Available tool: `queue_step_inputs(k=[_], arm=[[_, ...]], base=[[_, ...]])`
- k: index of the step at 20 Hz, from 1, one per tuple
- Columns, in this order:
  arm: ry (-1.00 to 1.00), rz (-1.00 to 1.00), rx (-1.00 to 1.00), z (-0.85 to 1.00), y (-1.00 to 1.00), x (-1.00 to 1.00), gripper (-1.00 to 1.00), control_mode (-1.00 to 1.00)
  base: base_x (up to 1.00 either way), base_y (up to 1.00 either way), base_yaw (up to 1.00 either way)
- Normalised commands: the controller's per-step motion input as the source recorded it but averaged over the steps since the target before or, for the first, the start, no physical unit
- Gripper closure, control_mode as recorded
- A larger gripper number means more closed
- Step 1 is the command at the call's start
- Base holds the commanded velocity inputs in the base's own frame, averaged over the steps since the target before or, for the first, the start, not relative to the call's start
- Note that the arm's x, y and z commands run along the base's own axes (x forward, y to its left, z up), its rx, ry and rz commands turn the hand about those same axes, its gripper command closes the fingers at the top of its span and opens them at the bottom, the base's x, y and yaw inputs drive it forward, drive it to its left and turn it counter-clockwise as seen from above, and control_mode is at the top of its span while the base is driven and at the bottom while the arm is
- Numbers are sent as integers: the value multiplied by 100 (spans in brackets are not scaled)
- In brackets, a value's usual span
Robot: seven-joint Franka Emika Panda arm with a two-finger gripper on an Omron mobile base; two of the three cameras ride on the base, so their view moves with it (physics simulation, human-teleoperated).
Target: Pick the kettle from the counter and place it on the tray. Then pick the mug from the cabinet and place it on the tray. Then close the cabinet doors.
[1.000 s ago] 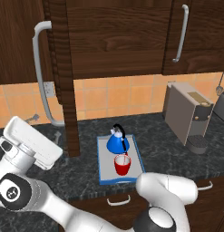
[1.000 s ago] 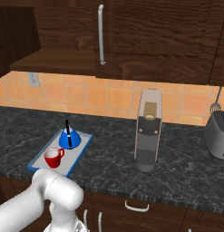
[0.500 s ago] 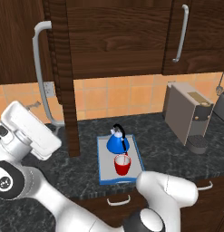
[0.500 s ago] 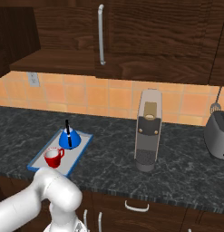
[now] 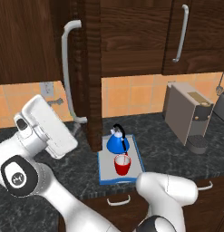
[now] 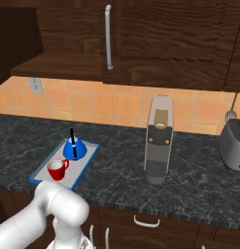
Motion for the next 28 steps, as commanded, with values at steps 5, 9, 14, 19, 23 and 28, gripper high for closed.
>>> queue_step_inputs(k=[5,9,14,19,23,28], arm=[[-7,1,15,24,-86,-12,-100,-100],[-5,11,15,27,-90,2,-100,-100],[-5,21,18,23,-94,8,-100,-100],[-1,26,19,17,-92,21,-100,-100],[-2,29,19,12,-93,28,-100,-100],[-1,31,18,7,-82,44,-100,-100]], base=[[0,0,0],[0,0,0],[0,0,0],[0,0,0],[0,0,0],[0,0,0]])
